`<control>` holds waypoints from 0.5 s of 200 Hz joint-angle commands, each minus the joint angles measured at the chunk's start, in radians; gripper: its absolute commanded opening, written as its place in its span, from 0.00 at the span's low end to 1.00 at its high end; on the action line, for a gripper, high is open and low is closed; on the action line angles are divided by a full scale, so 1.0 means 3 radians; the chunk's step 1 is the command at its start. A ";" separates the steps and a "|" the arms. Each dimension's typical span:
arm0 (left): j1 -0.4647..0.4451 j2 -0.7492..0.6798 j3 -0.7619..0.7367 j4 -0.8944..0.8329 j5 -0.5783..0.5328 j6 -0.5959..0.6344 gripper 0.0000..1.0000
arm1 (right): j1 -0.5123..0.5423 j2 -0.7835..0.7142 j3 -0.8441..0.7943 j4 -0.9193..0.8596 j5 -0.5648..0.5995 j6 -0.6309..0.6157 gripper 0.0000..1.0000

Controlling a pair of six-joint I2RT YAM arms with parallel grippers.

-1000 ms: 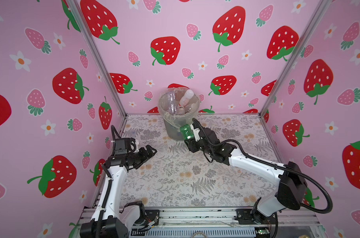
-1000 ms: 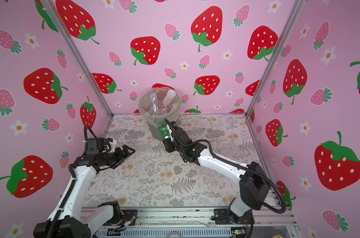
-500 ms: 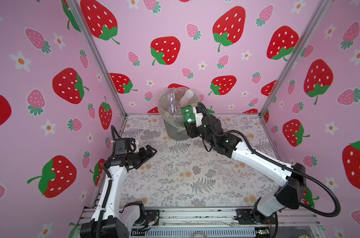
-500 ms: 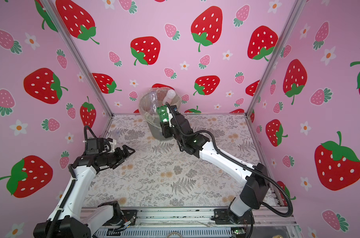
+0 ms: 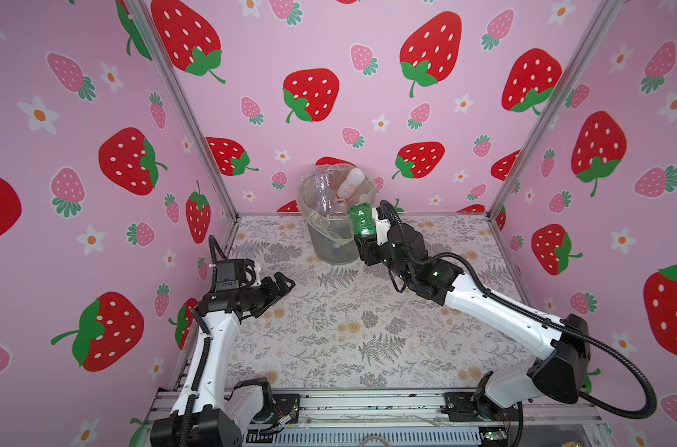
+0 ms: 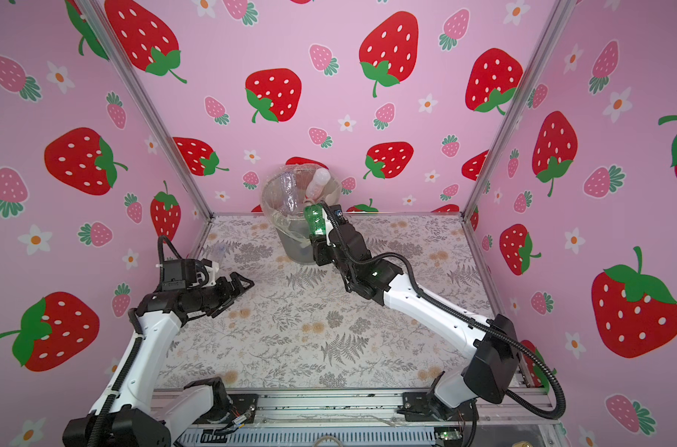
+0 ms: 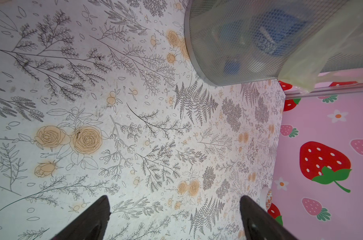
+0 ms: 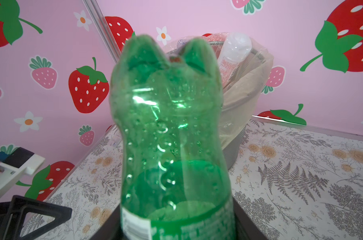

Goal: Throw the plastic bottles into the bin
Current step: 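Carry the green Sprite bottle with the right gripper over the wastebasket, then open the right gripper to drop the Sprite bottle into the wastebasket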

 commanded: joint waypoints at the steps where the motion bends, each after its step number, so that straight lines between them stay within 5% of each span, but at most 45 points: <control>1: 0.0021 -0.0026 -0.0021 0.0020 0.0072 0.0011 0.99 | -0.0009 0.0247 0.0467 0.0007 0.0223 -0.0129 0.58; 35: 0.0035 -0.0027 -0.0009 0.0008 0.0046 0.0018 0.99 | -0.0113 0.1100 0.1758 -0.0285 0.0201 -0.0416 0.61; 74: 0.0070 -0.0031 -0.0011 0.0014 0.0051 0.0016 0.99 | -0.0303 0.2355 0.3855 -0.1125 0.0223 -0.0478 0.95; 100: 0.0072 -0.0038 -0.0008 0.0008 0.0050 0.0022 0.99 | -0.0339 0.2268 0.3698 -0.0951 0.0194 -0.0422 0.99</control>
